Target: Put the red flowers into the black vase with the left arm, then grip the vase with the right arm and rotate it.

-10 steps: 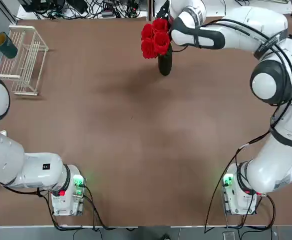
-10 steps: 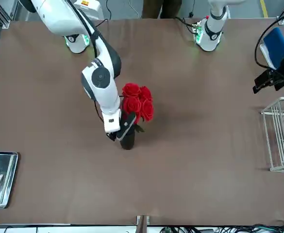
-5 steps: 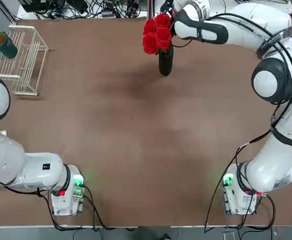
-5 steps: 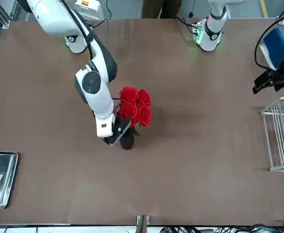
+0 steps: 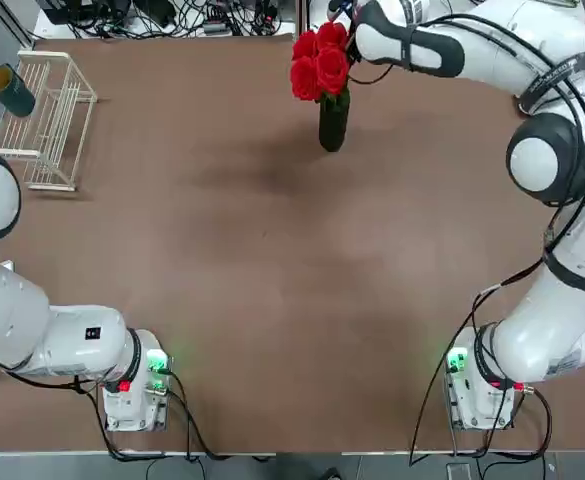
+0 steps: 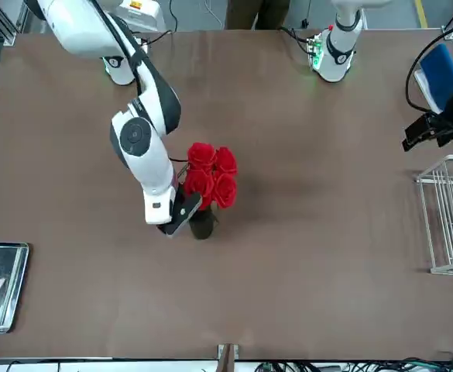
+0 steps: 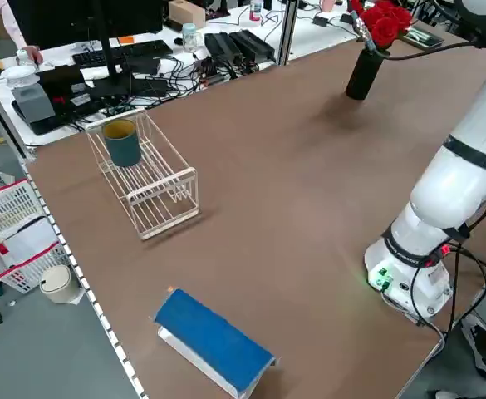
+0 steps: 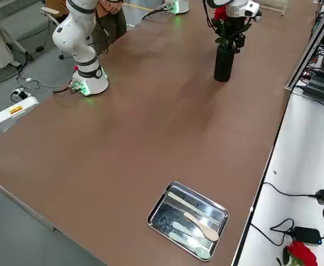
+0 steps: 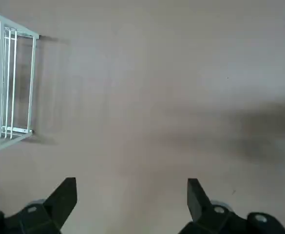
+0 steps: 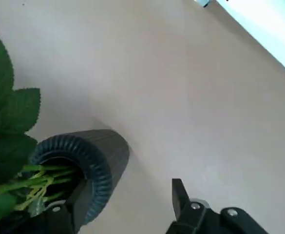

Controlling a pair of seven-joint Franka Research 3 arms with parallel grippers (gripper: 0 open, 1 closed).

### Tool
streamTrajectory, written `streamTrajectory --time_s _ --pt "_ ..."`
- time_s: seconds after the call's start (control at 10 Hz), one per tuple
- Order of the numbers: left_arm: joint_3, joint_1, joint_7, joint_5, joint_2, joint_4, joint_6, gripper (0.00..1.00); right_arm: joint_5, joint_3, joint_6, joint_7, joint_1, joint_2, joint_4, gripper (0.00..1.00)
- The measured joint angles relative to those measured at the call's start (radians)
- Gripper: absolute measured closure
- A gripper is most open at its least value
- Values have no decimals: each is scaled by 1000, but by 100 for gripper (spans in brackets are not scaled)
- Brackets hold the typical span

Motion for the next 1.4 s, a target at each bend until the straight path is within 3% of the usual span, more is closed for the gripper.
streamTrajectory --time_s 0.5,0.9,1.0,1.4 --pt "0 0 0 0 0 1 14 0 28 0 -130 -68 -24 -3 81 19" --pt "0 0 0 0 1 1 16 0 35 -2 -210 -78 -84 -33 98 0" --pt "0 0 0 0 3 1 16 0 60 -14 -244 -77 -103 -57 100 0" --pt "-1 -1 4 0 9 1 15 0 155 -218 -422 -6 -117 -217 98 0"
